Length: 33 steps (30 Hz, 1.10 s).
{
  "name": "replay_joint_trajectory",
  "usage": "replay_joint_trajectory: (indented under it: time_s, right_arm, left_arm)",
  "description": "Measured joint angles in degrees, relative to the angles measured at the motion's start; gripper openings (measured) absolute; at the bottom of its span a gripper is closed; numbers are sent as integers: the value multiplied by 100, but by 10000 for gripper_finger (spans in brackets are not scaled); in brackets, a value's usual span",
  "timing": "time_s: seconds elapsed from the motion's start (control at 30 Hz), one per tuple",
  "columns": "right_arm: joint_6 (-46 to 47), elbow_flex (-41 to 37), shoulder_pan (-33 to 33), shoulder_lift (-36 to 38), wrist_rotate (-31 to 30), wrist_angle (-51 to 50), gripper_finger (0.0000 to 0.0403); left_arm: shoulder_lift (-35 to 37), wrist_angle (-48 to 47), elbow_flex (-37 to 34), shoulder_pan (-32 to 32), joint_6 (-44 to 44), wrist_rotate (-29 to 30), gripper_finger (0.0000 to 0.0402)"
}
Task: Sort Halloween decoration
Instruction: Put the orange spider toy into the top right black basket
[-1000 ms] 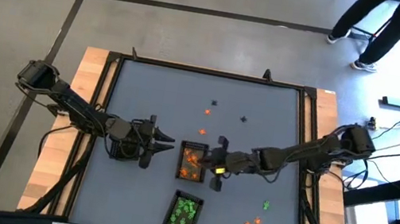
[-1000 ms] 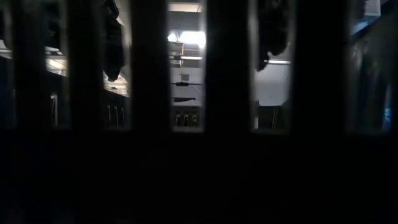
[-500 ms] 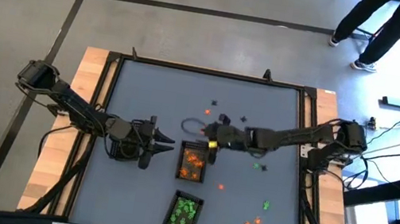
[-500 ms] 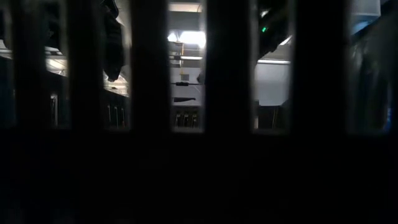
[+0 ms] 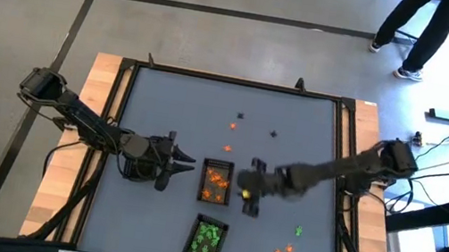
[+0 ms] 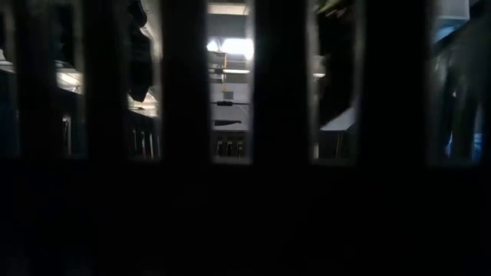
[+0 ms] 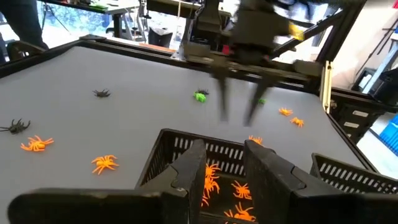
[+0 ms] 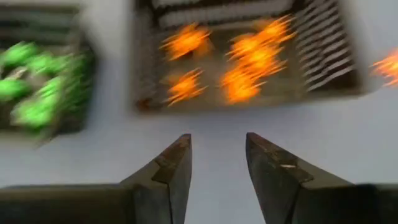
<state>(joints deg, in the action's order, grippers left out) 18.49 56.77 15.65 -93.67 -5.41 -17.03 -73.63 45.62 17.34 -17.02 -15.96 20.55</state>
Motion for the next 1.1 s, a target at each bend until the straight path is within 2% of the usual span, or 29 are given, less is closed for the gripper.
replay_joint_trajectory:
  time_s: [0.17, 0.3, 0.5, 0.7, 0.8, 1.1]
  right_arm:
    - [923, -129, 1070, -95, -582, -41, 145]
    - [1442, -306, 1583, -333, -831, -59, 145]
    - [1982, -450, 1710, -741, -1047, -66, 146]
    - [2028, -417, 1692, -1005, -1048, -109, 139]
    - [2053, -415, 1692, -996, -1124, -194, 117]
    - [2025, -450, 1679, -692, -1340, -373, 9]
  left_arm:
    - [0, 41, 0, 13, -1, 172, 102]
    - [0, 98, 0, 13, -20, 237, 102]
    - [0, 167, 0, -3, -205, 239, 102]
    - [0, 161, 0, -112, -303, 239, 102]
    - [0, 156, 0, -152, -303, 248, 102]
    - [0, 148, 0, -155, -301, 250, 102]
